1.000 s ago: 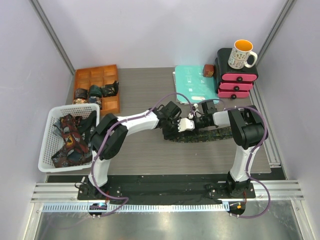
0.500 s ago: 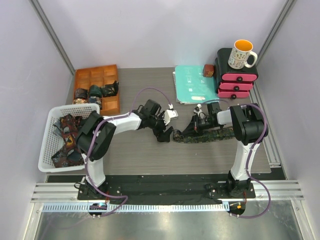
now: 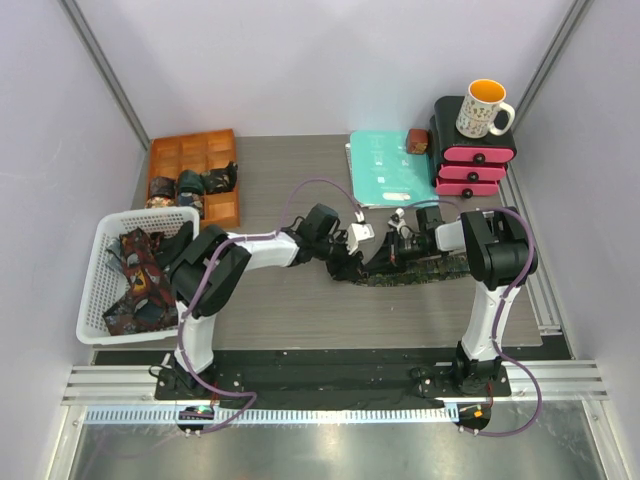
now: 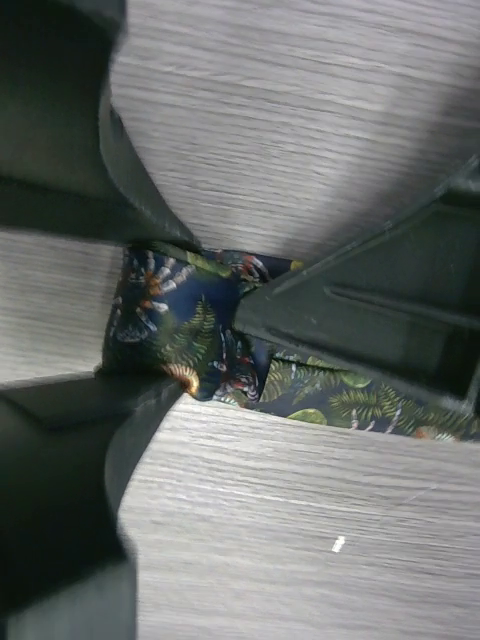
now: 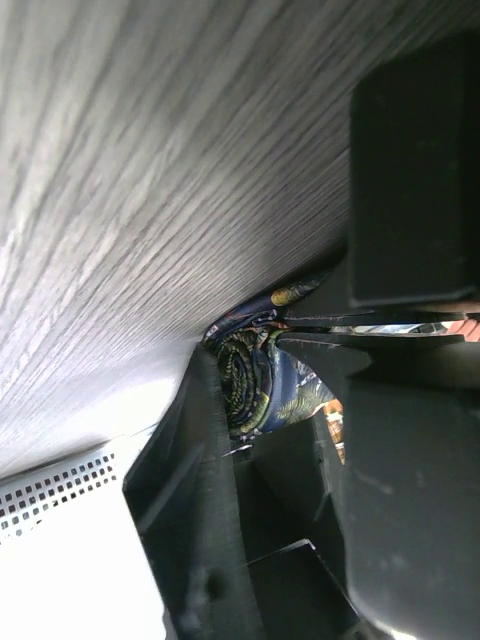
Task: Roll the ties
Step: Roll the tie at the center of the board.
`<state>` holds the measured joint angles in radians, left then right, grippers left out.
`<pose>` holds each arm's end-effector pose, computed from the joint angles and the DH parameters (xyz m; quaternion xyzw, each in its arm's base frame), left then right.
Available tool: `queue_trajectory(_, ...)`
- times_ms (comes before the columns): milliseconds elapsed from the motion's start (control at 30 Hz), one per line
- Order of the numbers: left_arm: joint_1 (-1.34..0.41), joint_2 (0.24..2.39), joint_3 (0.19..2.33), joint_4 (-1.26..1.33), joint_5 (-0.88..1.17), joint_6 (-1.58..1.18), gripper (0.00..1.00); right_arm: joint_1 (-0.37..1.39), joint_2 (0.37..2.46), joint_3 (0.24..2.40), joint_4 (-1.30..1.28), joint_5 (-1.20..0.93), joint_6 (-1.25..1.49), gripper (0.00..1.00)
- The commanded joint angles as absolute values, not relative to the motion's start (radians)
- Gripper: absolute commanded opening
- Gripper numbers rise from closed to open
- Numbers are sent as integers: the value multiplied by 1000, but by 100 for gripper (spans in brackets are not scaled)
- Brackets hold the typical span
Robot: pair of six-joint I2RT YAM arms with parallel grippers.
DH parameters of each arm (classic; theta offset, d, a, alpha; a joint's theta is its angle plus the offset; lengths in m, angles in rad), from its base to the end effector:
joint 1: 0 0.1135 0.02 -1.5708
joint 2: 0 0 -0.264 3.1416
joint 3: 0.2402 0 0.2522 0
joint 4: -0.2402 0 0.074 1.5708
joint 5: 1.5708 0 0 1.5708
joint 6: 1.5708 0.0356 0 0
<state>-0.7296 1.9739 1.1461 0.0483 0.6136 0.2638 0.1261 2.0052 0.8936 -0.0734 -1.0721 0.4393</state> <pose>0.2896 -0.2864 0.1441 0.5215 0.7179 -0.3560 0.2932 0.3212 0.0722 0.0757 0.0349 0.8487 0.5273 0.0184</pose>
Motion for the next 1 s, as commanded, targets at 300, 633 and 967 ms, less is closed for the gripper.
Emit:
queue_trajectory(300, -778, 1928, 1334, -326, 496, 526, 31, 212, 2046, 844, 143, -830, 632, 7)
queue_trajectory(633, -845, 2094, 1466, -586, 298, 568, 28, 153, 1915, 917, -155, -931, 580, 34)
queue_trajectory(967, -859, 2140, 1482, -612, 258, 566, 29, 146, 1833, 885, -109, -977, 647, 44)
